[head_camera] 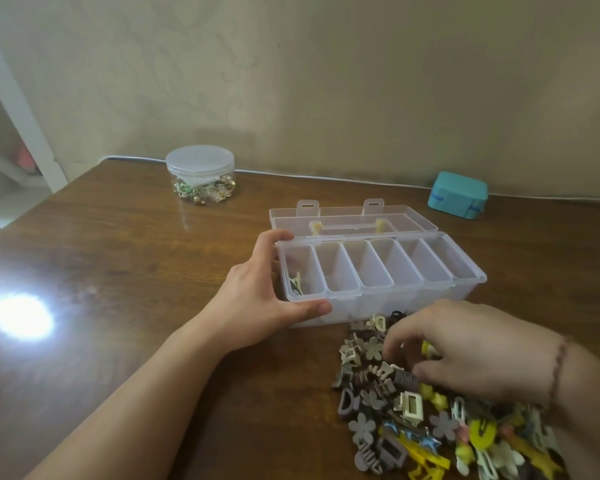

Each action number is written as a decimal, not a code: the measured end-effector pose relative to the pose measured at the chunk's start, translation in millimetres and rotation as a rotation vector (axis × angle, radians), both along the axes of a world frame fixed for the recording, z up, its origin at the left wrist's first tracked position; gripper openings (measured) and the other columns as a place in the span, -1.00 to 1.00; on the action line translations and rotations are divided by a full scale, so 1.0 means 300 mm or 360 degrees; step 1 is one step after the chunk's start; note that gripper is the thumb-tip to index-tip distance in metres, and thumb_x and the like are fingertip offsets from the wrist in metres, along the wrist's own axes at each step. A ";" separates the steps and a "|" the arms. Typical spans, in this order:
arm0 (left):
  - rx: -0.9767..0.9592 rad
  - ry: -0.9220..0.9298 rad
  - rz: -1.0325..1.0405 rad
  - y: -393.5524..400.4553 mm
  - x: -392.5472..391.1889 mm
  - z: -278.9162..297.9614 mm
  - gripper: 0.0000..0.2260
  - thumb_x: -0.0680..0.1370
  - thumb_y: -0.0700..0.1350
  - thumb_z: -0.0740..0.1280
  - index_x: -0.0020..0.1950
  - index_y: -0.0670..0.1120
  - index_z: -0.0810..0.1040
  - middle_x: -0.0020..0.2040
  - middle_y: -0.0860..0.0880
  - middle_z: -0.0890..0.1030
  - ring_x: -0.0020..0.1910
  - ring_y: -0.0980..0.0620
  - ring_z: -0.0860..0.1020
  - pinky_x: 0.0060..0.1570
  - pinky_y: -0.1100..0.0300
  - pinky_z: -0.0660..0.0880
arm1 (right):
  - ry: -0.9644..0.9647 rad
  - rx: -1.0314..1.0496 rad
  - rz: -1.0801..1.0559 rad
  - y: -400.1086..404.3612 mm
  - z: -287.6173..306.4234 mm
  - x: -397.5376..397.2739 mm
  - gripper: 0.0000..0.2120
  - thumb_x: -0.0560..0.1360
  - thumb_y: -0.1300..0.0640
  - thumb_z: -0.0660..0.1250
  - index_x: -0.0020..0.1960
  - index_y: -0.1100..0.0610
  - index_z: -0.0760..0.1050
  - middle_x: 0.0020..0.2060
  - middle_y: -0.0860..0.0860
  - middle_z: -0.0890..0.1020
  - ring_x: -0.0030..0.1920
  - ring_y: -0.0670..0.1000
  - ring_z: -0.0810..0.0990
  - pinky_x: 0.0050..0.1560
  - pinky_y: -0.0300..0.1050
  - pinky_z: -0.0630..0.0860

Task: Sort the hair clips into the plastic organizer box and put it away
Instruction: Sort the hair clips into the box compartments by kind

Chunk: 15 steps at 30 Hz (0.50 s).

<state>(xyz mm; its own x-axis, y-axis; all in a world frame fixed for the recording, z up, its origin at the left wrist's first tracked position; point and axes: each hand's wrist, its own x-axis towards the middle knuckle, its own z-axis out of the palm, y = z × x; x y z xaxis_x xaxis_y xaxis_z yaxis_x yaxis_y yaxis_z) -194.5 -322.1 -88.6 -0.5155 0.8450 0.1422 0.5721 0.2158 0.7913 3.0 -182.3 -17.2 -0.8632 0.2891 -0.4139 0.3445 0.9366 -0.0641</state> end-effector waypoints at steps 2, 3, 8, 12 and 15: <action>-0.0004 -0.0005 -0.0008 -0.001 0.001 0.002 -0.17 0.19 0.36 0.46 0.34 0.30 0.11 0.22 0.24 0.40 0.18 0.25 0.42 0.13 0.33 0.33 | -0.0010 -0.0020 0.0014 0.002 -0.003 -0.004 -0.74 0.51 -0.06 0.33 0.17 -0.29 0.46 -0.07 -0.27 0.58 -0.08 -0.24 0.52 -0.03 -0.22 0.54; -0.0004 -0.0009 -0.0010 -0.002 0.002 0.003 -0.17 0.20 0.36 0.46 0.34 0.31 0.11 0.22 0.25 0.40 0.18 0.26 0.42 0.11 0.36 0.33 | -0.0002 -0.0023 0.0015 0.004 -0.004 -0.004 -0.75 0.50 -0.08 0.34 0.17 -0.29 0.46 -0.07 -0.26 0.57 -0.08 -0.24 0.51 -0.03 -0.22 0.54; -0.0016 -0.0028 -0.0016 -0.002 0.002 0.004 -0.17 0.20 0.36 0.47 0.33 0.31 0.10 0.26 0.21 0.43 0.21 0.22 0.45 0.15 0.32 0.35 | -0.0022 -0.0110 0.0027 0.003 -0.003 0.004 -0.69 0.52 -0.03 0.34 0.20 -0.32 0.43 -0.08 -0.29 0.56 -0.10 -0.27 0.50 -0.03 -0.29 0.50; -0.0021 -0.0037 -0.0013 -0.001 0.000 0.002 -0.17 0.20 0.36 0.47 0.34 0.31 0.10 0.28 0.20 0.43 0.23 0.20 0.46 0.14 0.33 0.34 | -0.0032 -0.0140 0.0049 0.003 -0.009 -0.006 -0.75 0.49 -0.06 0.36 0.13 -0.28 0.46 -0.14 -0.25 0.57 -0.16 -0.25 0.50 -0.09 -0.28 0.50; -0.0022 -0.0047 -0.0017 0.000 0.000 0.001 -0.17 0.21 0.34 0.48 0.35 0.29 0.10 0.28 0.19 0.43 0.23 0.20 0.46 0.11 0.38 0.34 | -0.0030 -0.0159 0.0070 0.012 -0.023 -0.010 -0.85 0.49 -0.09 0.35 0.05 -0.22 0.49 -0.16 -0.22 0.58 -0.13 -0.22 0.52 -0.08 -0.24 0.51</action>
<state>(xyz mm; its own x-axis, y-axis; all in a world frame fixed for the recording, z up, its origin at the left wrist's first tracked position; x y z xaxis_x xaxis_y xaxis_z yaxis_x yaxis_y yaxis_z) -194.5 -322.0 -88.3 -0.5101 0.8524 0.1151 0.5508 0.2209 0.8049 0.1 -178.9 -24.1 -0.8660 0.2075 -0.4550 0.3050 0.9402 -0.1518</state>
